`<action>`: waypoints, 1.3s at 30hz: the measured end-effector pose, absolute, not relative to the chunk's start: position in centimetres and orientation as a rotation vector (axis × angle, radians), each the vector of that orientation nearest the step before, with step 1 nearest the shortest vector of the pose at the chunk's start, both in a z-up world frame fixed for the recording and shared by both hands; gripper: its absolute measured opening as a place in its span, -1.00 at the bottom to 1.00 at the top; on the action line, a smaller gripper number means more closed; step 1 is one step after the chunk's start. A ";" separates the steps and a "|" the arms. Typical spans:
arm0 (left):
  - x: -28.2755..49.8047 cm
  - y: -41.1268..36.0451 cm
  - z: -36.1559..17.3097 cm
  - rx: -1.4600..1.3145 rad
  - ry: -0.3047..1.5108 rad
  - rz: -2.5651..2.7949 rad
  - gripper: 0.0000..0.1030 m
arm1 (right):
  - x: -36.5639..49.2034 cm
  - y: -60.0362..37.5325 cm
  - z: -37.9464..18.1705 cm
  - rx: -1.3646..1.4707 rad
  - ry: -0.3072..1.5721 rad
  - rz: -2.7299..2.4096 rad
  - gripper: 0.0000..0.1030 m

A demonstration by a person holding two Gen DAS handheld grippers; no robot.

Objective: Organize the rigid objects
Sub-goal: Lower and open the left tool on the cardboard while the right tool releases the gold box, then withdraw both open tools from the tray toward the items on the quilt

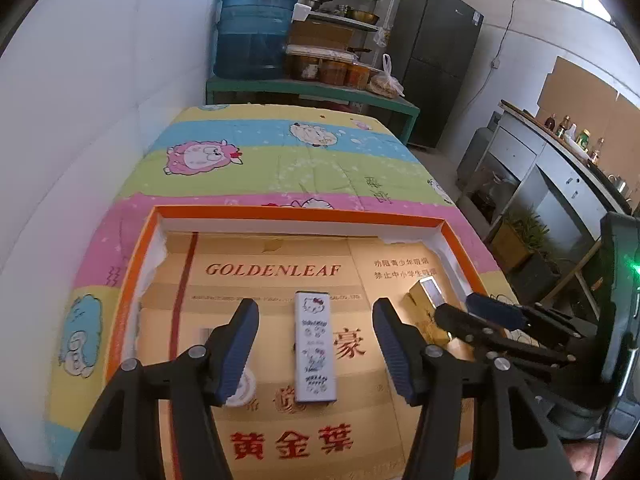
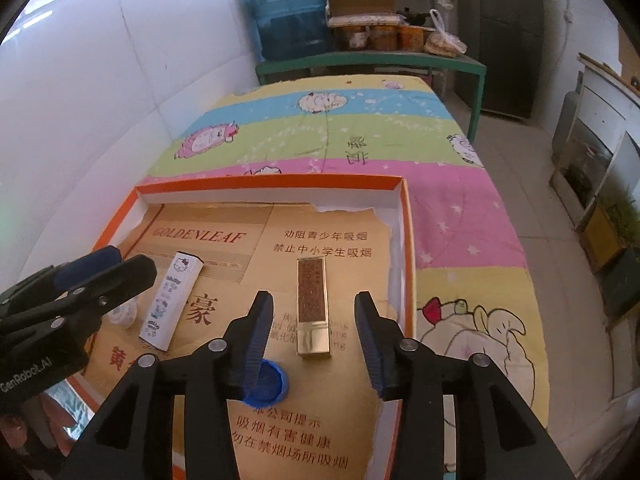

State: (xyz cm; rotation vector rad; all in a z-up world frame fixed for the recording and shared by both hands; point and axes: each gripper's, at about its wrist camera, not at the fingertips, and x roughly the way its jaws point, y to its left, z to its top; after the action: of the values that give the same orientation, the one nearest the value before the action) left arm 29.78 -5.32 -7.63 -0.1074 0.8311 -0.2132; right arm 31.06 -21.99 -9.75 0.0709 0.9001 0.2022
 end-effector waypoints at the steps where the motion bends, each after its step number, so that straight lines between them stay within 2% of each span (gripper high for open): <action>1: 29.6 -5.2 -7.5 -0.103 0.833 -0.208 0.15 | 30.6 -22.1 -9.6 0.080 0.895 0.203 -0.15; 21: 20.2 -2.3 -4.9 -0.092 0.734 -0.212 0.14 | 19.2 -20.2 -6.8 0.078 0.823 0.274 -0.15; 39: 11.9 -1.4 -7.1 -0.061 0.748 -0.179 0.14 | 9.9 -16.0 -9.4 -0.028 0.883 0.342 -0.14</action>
State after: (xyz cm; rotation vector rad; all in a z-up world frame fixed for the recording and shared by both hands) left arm 11.92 -1.38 -7.07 -0.0609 0.7477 -0.1792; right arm 9.92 -15.97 -9.42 -0.0284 0.8834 0.3423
